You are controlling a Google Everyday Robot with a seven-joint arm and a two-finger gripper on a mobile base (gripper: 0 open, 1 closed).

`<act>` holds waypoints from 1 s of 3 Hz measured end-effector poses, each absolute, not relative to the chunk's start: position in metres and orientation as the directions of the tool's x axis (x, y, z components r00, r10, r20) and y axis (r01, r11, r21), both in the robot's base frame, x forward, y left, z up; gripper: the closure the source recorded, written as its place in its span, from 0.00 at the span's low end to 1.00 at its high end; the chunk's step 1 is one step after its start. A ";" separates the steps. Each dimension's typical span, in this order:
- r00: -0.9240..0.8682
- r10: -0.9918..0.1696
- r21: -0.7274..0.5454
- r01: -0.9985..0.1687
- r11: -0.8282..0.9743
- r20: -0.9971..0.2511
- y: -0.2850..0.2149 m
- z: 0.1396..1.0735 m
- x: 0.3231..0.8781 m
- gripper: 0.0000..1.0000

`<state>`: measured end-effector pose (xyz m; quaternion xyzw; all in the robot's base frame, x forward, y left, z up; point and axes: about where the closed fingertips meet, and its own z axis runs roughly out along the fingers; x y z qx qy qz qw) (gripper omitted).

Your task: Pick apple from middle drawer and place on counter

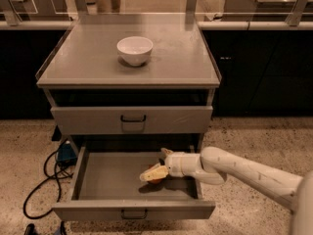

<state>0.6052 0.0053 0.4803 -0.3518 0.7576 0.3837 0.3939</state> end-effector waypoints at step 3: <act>-0.474 -0.330 0.268 -0.817 0.511 -0.817 0.018 0.452 0.617 0.00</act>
Offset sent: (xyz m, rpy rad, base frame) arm -0.0032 0.0103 -0.0081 -0.0801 0.0065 0.0076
